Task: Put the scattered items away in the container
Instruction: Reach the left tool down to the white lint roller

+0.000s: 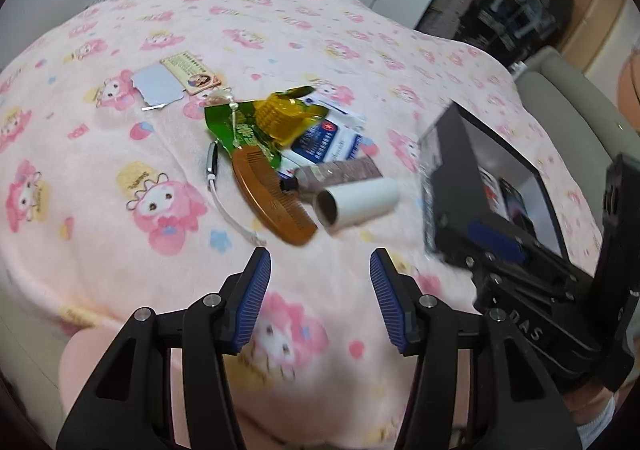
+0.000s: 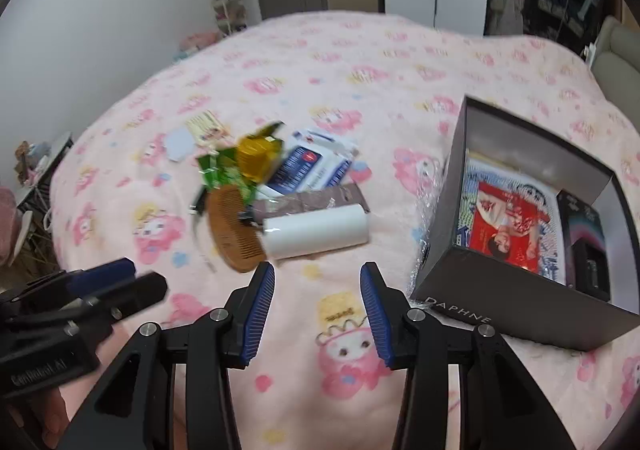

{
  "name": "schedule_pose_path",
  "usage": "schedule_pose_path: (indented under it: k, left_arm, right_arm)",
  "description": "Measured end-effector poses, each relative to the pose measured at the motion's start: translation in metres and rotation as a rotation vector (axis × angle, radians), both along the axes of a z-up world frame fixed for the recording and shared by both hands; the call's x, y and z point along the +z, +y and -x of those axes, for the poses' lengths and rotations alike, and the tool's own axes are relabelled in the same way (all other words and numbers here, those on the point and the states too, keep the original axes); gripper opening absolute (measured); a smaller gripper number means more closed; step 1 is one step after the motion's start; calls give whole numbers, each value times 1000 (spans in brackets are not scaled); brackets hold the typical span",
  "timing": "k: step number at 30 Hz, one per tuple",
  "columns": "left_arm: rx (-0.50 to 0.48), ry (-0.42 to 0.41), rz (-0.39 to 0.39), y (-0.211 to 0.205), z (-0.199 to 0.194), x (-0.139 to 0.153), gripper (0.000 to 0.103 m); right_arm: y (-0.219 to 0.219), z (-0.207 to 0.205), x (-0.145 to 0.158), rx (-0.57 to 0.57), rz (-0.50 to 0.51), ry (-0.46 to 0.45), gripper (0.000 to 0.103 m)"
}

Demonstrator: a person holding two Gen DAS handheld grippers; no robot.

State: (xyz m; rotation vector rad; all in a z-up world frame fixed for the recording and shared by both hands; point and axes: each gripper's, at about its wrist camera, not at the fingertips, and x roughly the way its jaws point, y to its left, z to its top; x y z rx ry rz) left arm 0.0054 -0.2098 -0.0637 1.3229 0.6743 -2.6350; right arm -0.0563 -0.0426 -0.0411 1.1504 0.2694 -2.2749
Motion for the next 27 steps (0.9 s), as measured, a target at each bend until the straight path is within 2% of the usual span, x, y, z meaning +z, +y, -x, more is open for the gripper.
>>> schedule_pose_path:
  k: [8,15,19,27]
  left_arm:
    - [34,-14,-51,-19,51,-37,46]
    - [-1,-19,-117,-23,67,-67,44]
    - [-2,-17,-141,-27,69,-72,44]
    - [-15,-1,-155,-26,72,-75,44]
  right_arm:
    - [-27,52,-26,-11,-67,-38,41]
    - [-36,82,-48,-69,-95,-60,41]
    - [-42,91,-60,-80,-115,-64,41]
    - [-49,105,-70,-100,-103,-72,50]
